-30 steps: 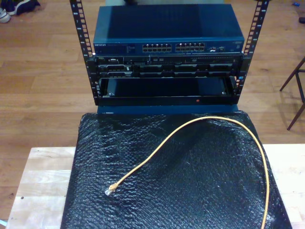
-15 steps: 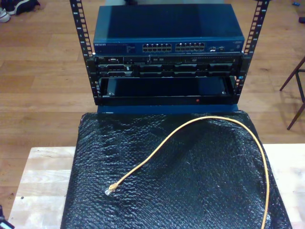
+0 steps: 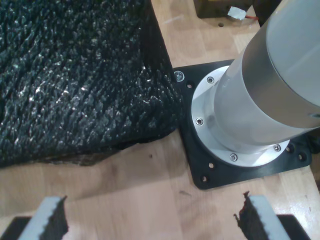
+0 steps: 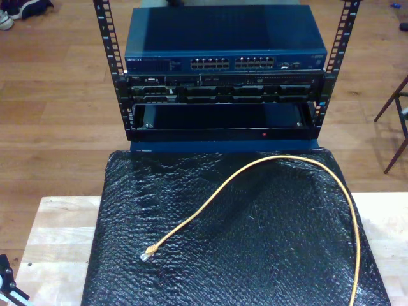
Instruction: Grab the cable and plug it in
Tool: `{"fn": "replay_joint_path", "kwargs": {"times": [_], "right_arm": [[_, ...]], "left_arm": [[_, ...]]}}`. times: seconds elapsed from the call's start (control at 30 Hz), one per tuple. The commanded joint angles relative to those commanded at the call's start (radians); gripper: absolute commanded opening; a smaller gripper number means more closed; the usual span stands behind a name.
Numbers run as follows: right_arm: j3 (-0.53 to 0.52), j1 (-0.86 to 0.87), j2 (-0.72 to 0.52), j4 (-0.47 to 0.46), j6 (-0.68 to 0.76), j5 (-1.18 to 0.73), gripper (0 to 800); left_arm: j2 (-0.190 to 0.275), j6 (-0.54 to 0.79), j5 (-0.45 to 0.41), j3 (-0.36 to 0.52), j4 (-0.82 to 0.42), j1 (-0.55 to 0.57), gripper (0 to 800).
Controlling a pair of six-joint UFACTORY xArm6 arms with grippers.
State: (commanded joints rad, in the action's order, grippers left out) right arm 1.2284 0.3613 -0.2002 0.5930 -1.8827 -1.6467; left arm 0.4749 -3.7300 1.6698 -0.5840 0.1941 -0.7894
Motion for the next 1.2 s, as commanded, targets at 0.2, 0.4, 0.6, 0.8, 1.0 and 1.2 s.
{"fn": "replay_joint_path", "kwargs": {"times": [0.2,0.4,0.6,0.8,1.0,1.2], "right_arm": [[0.005,-0.097,0.008,0.000,0.041,0.098,793],[0.026,-0.190,0.049,-0.002,0.063,0.146,792],[0.032,-0.284,0.072,-0.008,0.094,0.155,792],[0.023,-0.413,0.103,-0.020,0.121,0.244,792],[0.025,-0.523,0.135,-0.034,0.153,0.302,792],[0.034,-0.652,0.181,-0.135,0.221,0.381,792]], "left_arm": [[-0.005,-0.003,0.000,0.000,0.002,0.000,800],[-0.005,-0.017,0.000,0.000,0.012,0.009,800],[-0.005,-0.077,-0.002,0.000,0.021,0.046,800],[-0.012,-0.152,-0.006,0.000,0.049,0.091,800],[-0.023,-0.176,-0.020,0.002,0.051,0.095,800],[-0.023,-0.176,-0.025,0.002,0.051,0.095,800]]}}
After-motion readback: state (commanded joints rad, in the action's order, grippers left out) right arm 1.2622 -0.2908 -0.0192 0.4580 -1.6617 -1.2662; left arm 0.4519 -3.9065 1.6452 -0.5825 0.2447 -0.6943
